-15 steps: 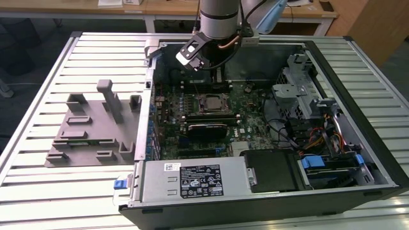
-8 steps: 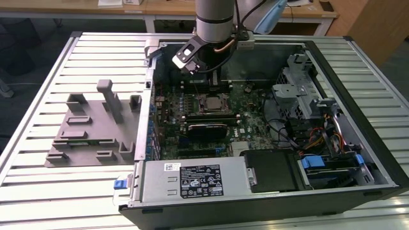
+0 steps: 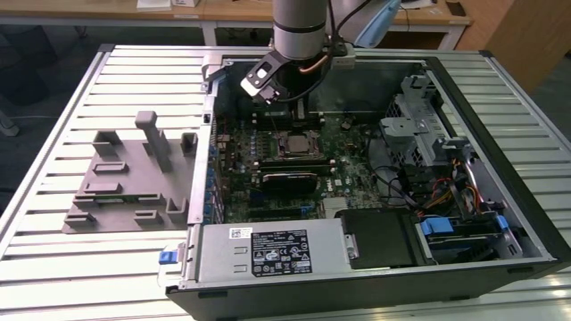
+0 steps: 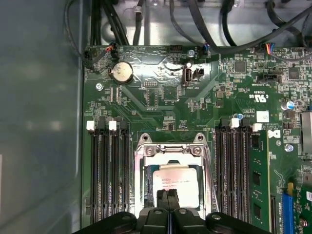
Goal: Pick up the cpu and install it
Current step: 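Close the cpu cover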
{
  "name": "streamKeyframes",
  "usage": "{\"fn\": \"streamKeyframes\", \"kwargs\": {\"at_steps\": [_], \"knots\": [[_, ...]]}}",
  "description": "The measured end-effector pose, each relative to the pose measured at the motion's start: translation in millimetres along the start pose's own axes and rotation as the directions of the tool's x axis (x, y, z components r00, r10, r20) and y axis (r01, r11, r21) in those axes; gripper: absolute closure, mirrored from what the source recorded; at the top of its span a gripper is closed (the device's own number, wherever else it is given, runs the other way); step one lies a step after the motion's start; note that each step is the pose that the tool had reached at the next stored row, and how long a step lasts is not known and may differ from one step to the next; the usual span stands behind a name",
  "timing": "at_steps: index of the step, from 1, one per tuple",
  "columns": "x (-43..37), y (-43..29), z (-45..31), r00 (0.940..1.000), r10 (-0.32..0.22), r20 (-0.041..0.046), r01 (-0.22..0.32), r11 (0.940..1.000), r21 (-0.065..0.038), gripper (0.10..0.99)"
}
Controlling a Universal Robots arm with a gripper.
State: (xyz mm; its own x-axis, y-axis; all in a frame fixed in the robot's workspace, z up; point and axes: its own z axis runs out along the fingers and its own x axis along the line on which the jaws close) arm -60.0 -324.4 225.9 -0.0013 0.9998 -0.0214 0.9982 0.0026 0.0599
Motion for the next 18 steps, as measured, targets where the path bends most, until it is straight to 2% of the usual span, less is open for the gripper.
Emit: {"fn": "streamKeyframes", "kwargs": {"at_steps": [5, 10, 14, 18], "knots": [[0.0, 0.0, 0.3, 0.9984, -0.056, -0.0004, 0.056, 0.9984, 0.0, 0.98], [-0.1, -0.1, 1.4, 0.993, -0.118, 0.0004, 0.118, 0.993, 0.005, 0.98], [0.0, -0.1, 2.2, 0.9845, -0.176, -0.0011, 0.176, 0.9845, 0.005, 0.98], [0.0, -0.2, 2.8, 0.9722, -0.234, -0.0024, 0.234, 0.9722, 0.005, 0.98]]}}
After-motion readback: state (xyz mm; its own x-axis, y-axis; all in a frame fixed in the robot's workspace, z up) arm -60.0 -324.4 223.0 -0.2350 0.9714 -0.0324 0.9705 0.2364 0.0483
